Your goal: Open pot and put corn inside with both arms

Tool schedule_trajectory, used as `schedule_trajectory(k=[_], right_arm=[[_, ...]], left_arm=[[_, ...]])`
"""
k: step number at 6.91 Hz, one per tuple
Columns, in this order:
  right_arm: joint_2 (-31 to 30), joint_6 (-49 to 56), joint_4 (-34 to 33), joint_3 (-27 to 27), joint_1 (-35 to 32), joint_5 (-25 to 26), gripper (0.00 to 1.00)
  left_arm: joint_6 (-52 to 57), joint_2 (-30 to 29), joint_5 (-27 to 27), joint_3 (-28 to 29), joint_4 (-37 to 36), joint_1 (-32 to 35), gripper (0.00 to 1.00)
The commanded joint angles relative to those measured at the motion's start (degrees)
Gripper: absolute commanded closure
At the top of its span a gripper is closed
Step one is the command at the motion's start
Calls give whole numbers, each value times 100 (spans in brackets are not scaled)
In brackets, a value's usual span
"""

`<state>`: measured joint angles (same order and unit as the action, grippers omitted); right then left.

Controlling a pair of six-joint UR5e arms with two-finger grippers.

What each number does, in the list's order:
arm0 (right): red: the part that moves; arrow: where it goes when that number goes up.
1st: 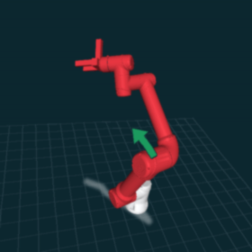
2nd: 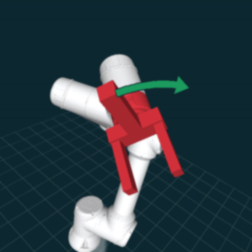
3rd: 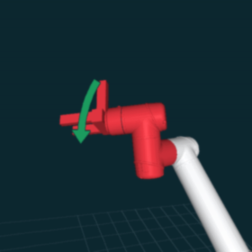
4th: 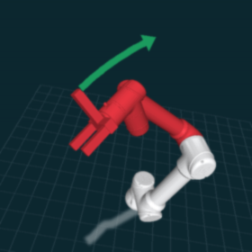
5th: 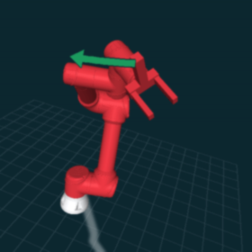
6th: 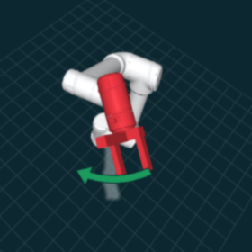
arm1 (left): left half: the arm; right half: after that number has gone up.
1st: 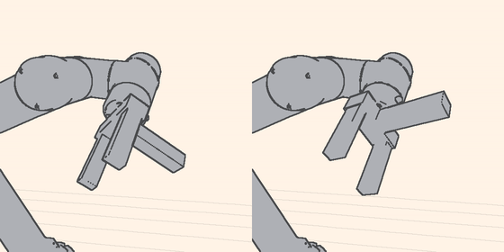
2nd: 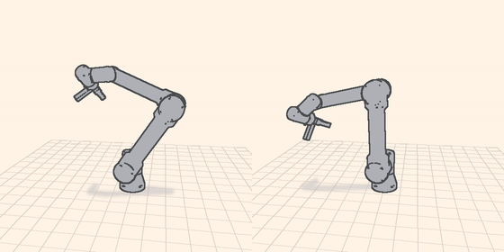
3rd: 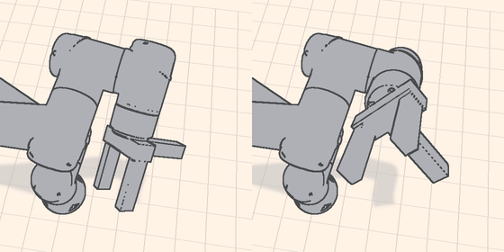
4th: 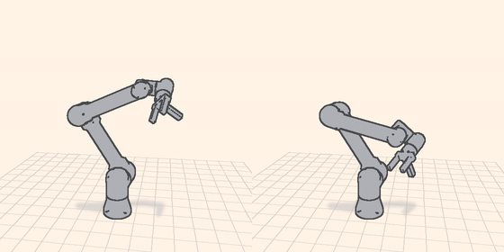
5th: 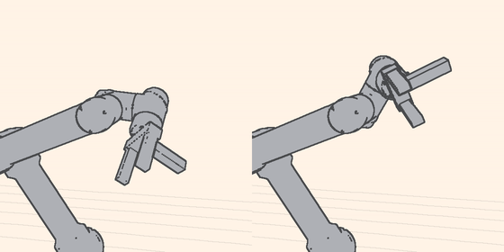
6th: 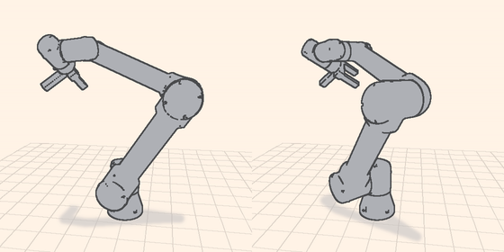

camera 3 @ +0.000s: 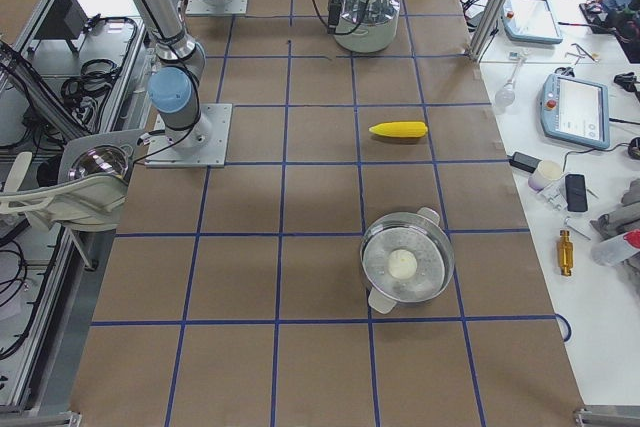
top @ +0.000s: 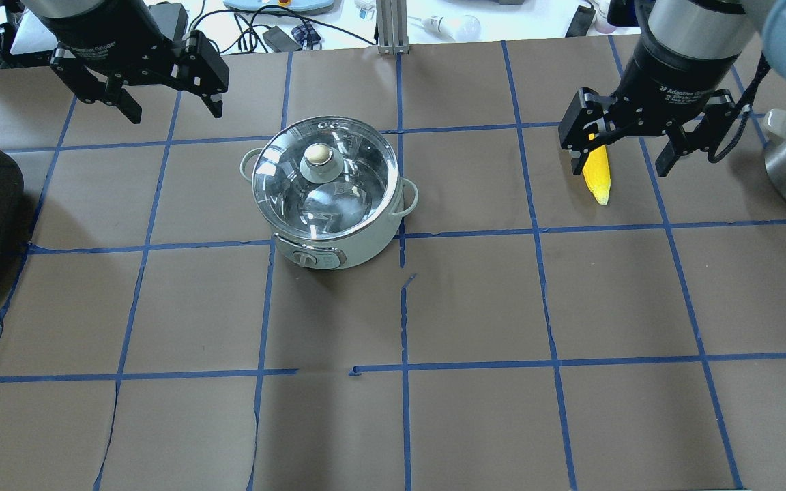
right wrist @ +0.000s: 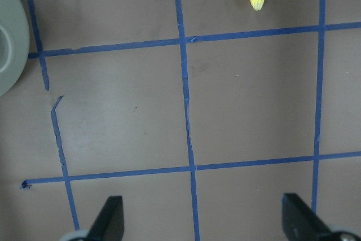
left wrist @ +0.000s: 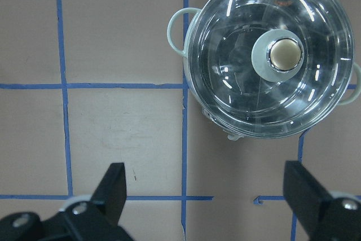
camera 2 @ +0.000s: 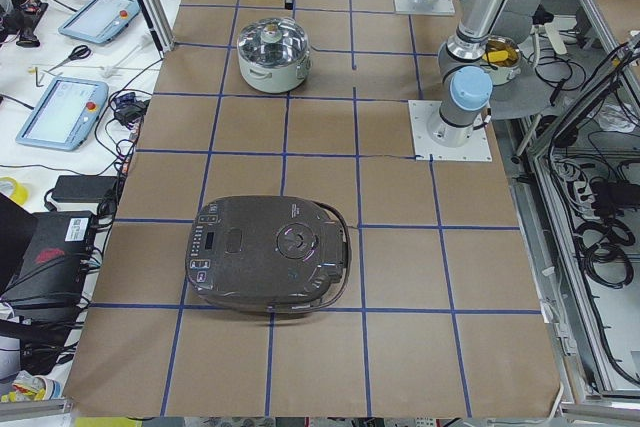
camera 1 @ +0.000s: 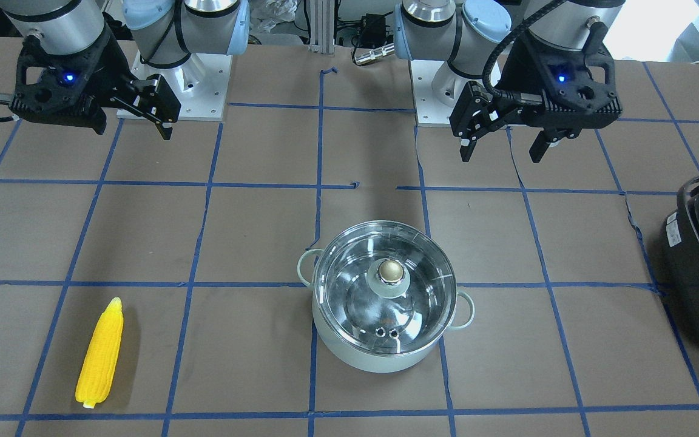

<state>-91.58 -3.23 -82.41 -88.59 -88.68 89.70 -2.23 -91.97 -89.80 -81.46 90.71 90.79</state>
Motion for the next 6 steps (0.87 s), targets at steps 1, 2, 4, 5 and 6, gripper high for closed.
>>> schedule_trajectory(k=[1, 2, 4, 5, 6], right_arm=[[0, 7, -3, -9, 0, 12, 0], [0, 24, -3, 0, 9, -5, 0], [0, 24, -3, -9, 0, 3, 0], [0, 24, -3, -9, 0, 12, 0], [0, 24, -3, -9, 0, 21, 0]], left_arm=[[-5, 4, -2, -2, 0, 0, 0], [4, 21, 7, -2, 17, 0, 0], [12, 30, 24, 7, 26, -35, 0], [12, 65, 146, -19, 35, -70, 0], [-14, 4, 348, -98, 0, -79, 0]])
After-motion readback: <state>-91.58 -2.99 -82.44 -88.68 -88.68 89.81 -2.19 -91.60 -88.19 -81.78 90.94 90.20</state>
